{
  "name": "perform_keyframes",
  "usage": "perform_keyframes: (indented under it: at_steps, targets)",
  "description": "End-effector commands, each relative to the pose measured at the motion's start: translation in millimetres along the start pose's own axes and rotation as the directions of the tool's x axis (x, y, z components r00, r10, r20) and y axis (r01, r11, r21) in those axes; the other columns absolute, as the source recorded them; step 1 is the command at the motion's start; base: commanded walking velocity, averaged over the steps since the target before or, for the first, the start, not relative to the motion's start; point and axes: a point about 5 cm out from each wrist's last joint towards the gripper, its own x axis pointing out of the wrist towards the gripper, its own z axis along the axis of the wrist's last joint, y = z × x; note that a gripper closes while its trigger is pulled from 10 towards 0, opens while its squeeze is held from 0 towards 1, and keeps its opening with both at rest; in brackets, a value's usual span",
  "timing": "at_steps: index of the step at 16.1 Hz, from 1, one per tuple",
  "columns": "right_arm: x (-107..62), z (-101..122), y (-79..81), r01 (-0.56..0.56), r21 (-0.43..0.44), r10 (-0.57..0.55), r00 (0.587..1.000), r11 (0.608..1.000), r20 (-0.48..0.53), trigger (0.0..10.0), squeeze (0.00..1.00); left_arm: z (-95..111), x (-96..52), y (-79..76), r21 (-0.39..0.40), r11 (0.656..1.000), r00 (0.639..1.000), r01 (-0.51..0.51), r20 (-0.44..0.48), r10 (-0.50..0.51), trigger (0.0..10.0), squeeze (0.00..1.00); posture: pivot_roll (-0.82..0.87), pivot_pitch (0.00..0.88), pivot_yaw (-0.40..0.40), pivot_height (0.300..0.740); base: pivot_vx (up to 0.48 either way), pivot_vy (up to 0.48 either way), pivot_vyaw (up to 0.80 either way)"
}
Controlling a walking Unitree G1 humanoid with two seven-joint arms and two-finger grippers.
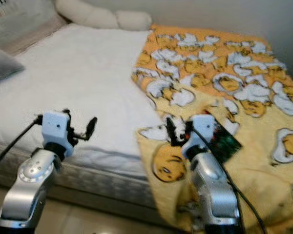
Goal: Clean up the room
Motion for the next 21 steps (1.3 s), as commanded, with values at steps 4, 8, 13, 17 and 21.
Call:
perform_keyframes:
  at_steps: [4,8,13,17,21]
  targets:
    - [1.2,-7.2,2.5,-0.027,-0.010,0.027,0.999,1.000,-0.036,10.0,0.00,4.6,3.7,3.2,0.017,1.000,1.000,0.001,0.015,-0.001,10.0,0.56,-0.05,0.000,0.022,0.740,0.000,-0.422,0.80]
    - [1.6,-9.0,1.5,-0.025,-0.015,0.024,0.999,1.000,-0.043,10.0,0.00,4.3,4.0,2.3,0.020,1.000,1.000,0.009,0.014,-0.009,10.0,0.55,-0.05,0.000,0.025,0.740,0.000,-0.424,0.80]
    - [1.6,-10.1,2.4,-0.032,-0.011,0.031,0.998,0.999,-0.045,10.0,0.00,3.6,4.2,1.8,0.025,1.000,1.000,0.013,0.011,-0.013,10.0,0.55,-0.05,0.000,0.025,0.740,0.000,-0.418,0.48]
    - [1.4,-12.8,4.9,-0.048,-0.003,0.048,0.997,0.999,-0.056,10.0,0.00,1.1,4.1,1.2,0.009,1.000,1.000,0.025,0.006,-0.025,10.0,0.54,-0.05,0.000,0.022,0.740,0.000,-0.197,0.00]
    - [2.0,-13.8,6.2,-0.059,0.019,0.060,0.996,0.998,-0.059,10.0,0.00,-1.3,4.4,-1.9,0.008,0.998,0.998,0.056,-0.007,-0.056,10.0,0.55,-0.05,0.000,0.018,0.740,0.000,0.000,0.00]
